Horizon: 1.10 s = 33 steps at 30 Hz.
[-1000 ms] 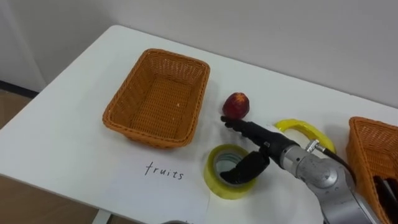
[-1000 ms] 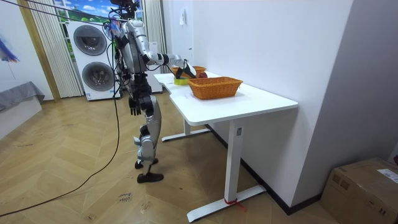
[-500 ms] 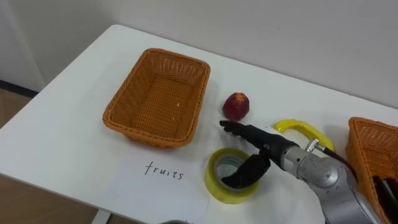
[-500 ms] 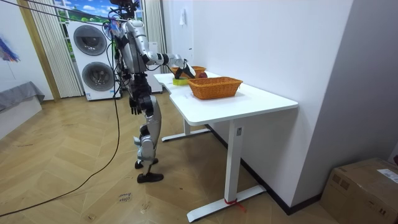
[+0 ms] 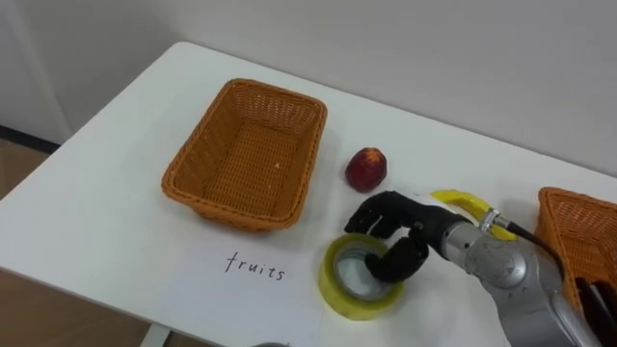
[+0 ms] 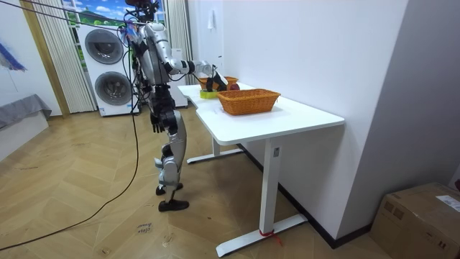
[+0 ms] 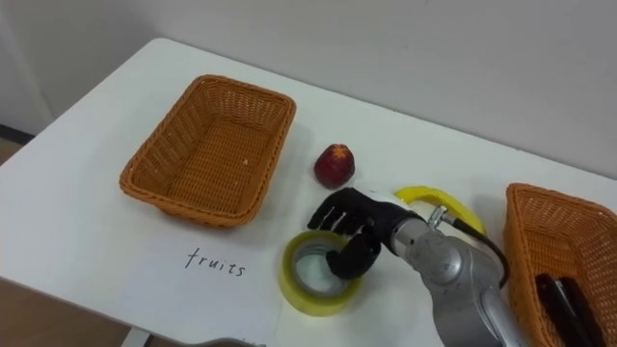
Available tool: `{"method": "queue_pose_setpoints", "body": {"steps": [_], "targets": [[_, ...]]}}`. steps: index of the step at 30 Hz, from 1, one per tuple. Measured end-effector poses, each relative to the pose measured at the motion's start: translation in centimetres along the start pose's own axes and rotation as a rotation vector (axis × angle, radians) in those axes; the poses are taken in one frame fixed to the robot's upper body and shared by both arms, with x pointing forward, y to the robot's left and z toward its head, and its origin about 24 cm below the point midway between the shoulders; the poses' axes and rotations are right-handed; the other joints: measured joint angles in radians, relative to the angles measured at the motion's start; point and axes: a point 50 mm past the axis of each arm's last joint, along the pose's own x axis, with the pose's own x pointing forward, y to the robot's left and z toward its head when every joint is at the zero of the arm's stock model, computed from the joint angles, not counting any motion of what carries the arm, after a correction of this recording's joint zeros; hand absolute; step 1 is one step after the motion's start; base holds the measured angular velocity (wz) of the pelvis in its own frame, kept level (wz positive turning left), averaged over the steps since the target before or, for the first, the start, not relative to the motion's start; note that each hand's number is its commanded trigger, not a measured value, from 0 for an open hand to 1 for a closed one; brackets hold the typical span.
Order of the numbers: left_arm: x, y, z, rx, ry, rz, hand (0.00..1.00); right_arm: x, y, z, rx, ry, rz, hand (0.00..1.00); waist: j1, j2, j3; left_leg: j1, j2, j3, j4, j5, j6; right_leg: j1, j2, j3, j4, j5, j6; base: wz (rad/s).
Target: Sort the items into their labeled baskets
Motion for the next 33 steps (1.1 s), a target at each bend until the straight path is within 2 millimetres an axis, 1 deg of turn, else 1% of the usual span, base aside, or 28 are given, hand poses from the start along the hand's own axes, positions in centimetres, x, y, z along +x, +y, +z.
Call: {"method": "queue_pose_setpoints", "body": {"steps": [12, 29, 31, 33], "targets": [[0.10, -0.01, 0.05, 0.005, 0.006, -0.002, 0.00, -0.09, 0.05, 0.03, -0.008, 0.001, 0.031, 1.00, 0.002, -0.009, 0.0016, -0.001, 0.000, 0.000, -0.002, 0.000, 0.000, -0.001, 0.001, 0.001, 0.000, 0.000, 0.000, 0.00], [0.16, 0.35, 0.35, 0.003, -0.005, 0.011, 0.00, -0.24, 0.06, 0.12, -0.004, -0.003, 0.032, 1.00, 0.006, -0.009, 0.0014, -0.001, 0.000, 0.000, -0.002, 0.000, 0.000, -0.001, 0.001, 0.000, 0.000, 0.000, 0.000, 0.00], [0.13, 0.38, 0.07, 0.001, -0.003, 0.018, 0.00, -0.35, 0.03, 0.09, 0.009, -0.003, 0.028, 1.00, 0.004, -0.008, 0.0014, -0.001, 0.000, 0.001, -0.002, 0.000, 0.000, -0.002, 0.001, 0.002, 0.000, 0.000, 0.000, 0.00], [0.12, 0.33, -0.01, -0.013, -0.005, 0.027, 0.00, -0.36, 0.08, 0.11, 0.032, -0.016, 0.035, 1.00, -0.007, -0.008, 0.0017, 0.000, 0.000, 0.000, -0.001, 0.000, 0.000, -0.001, 0.002, 0.012, 0.000, 0.000, 0.000, -0.02]]}}
